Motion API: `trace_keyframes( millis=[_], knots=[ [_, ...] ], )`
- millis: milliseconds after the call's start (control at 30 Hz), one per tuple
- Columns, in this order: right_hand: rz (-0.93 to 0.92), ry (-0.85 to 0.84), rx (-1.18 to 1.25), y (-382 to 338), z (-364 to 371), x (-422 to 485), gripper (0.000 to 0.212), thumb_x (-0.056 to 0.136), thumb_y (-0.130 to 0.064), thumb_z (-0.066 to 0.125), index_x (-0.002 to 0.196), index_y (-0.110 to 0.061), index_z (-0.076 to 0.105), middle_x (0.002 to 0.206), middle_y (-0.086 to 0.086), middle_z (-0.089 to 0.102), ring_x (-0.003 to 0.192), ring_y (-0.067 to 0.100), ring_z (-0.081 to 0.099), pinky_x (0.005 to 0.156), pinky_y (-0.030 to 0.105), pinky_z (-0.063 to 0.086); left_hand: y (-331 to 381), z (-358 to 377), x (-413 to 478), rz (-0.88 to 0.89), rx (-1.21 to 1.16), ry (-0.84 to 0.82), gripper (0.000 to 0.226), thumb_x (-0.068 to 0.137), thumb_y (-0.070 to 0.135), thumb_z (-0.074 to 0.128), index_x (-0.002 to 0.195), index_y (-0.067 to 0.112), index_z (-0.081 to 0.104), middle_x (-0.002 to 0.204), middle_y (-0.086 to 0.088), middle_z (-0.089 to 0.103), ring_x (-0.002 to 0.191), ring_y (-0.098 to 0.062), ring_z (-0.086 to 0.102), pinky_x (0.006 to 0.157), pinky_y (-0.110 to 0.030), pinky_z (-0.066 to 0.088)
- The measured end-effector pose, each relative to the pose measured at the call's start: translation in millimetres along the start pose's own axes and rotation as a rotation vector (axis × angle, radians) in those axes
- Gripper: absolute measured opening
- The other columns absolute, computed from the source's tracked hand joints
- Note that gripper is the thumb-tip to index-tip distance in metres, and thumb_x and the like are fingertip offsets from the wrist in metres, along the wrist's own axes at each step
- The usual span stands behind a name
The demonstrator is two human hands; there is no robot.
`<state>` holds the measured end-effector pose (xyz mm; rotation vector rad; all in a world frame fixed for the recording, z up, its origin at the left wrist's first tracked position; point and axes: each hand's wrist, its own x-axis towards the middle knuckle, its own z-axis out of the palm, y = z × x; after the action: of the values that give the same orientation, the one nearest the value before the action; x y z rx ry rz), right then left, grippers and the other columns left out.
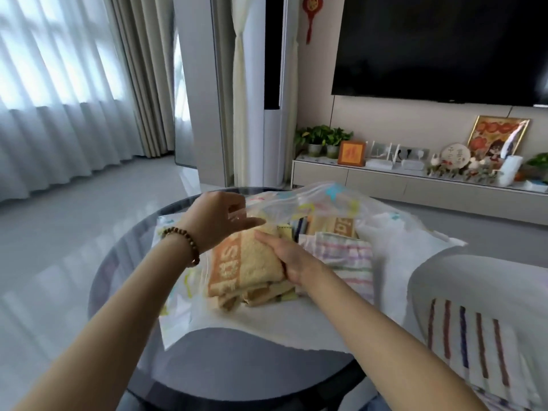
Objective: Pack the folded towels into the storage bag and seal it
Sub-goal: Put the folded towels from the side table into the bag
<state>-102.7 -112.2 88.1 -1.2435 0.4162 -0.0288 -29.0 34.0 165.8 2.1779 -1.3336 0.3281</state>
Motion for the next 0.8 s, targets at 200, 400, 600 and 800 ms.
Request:
trace_keyframes(
  millis=[200, 400, 600, 800],
  knots=[
    [-0.330, 0.416, -0.947, 60.1, 1.3, 25.9, 0.072, 0.087, -0.043, 0.060, 0.146, -0.020, 0.025, 0.153, 0.004, 0.028, 0.132, 0.022, 0.040, 0.103, 0.034, 0.037, -17.5, 9.2, 3.7, -0.012, -0.168, -0.018, 0.048, 0.078, 0.051, 0.057, 0.052, 0.012, 0.045, 0.055, -0.011, 0.053, 0.048, -0.009, 0.038, 0.052, -0.022, 0.038],
    [-0.745, -0.334, -1.664, 130.0, -26.6, 46.9, 0.054, 0.090, -0.065, 0.017, 0.138, -0.049, 0.037, 0.161, -0.012, 0.008, 0.142, 0.020, -0.029, 0.105, 0.046, -0.036, -24.0, 21.3, 0.5, -0.033, -0.371, 0.014, 0.055, 0.074, 0.058, 0.054, 0.050, 0.012, 0.035, 0.054, 0.002, 0.063, 0.057, 0.005, 0.062, 0.048, -0.007, 0.038],
    [-0.515, -0.229, -1.737, 108.9, -7.3, 90.7, 0.043, 0.097, -0.052, 0.030, 0.137, -0.043, 0.044, 0.161, -0.013, 0.008, 0.145, 0.024, -0.023, 0.110, 0.061, -0.018, -25.9, 32.6, -4.0, -0.045, -0.466, 0.053, 0.051, 0.074, 0.059, 0.054, 0.050, 0.022, 0.027, 0.047, 0.002, 0.058, 0.060, -0.009, 0.066, 0.049, -0.009, 0.036],
    [-0.486, -0.216, -1.595, 86.7, -2.3, 56.9, 0.046, 0.096, -0.052, 0.035, 0.141, -0.041, 0.039, 0.162, -0.005, 0.008, 0.148, 0.019, -0.011, 0.115, 0.052, -0.010, -15.3, 35.4, -8.3, -0.125, -0.291, 0.068, 0.042, 0.074, 0.054, 0.059, 0.058, 0.020, 0.040, 0.052, 0.002, 0.045, 0.050, -0.016, 0.047, 0.052, -0.023, 0.032]
  ],
)
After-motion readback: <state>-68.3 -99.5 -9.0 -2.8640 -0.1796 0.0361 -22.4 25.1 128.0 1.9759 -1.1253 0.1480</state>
